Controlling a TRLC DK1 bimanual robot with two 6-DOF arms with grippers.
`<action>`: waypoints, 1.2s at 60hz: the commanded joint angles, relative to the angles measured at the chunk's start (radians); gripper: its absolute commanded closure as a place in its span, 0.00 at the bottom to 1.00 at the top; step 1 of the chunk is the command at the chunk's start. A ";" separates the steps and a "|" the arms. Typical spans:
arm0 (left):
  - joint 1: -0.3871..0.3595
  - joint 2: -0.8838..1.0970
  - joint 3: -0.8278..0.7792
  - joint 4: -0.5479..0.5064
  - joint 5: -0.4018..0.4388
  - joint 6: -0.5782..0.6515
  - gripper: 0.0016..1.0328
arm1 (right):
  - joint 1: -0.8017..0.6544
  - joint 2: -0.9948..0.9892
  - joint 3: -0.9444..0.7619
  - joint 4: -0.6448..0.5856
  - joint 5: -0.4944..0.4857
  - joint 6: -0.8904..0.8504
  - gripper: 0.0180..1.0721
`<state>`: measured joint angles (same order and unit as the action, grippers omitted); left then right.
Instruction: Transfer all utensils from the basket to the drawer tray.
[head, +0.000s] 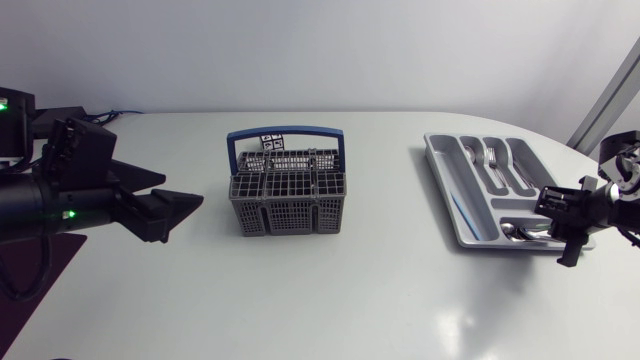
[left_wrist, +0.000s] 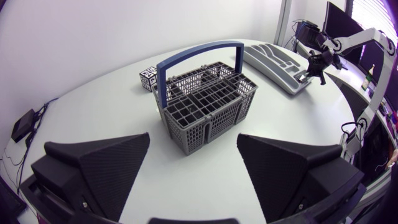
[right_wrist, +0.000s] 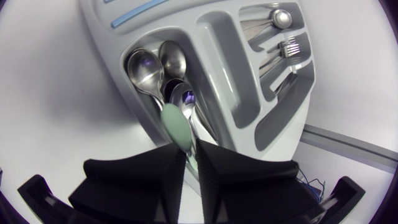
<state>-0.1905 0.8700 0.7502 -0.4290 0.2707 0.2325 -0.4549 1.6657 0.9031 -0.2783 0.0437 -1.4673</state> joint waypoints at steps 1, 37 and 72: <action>0.008 -0.022 -0.043 0.001 -0.005 0.007 0.05 | -0.007 -0.003 -0.046 0.041 0.016 -0.045 0.61; 0.125 -0.213 -0.155 0.018 -0.027 0.011 0.05 | 0.117 -0.463 -0.167 -0.005 -0.194 0.303 0.04; 0.247 -0.460 -0.371 0.148 -0.069 -0.011 0.05 | 0.315 -0.991 -0.425 0.057 -0.248 0.934 0.04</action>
<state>0.0570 0.4461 0.4267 -0.3073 0.2180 0.2417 -0.1513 0.7387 0.5331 -0.2329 -0.2092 -0.6182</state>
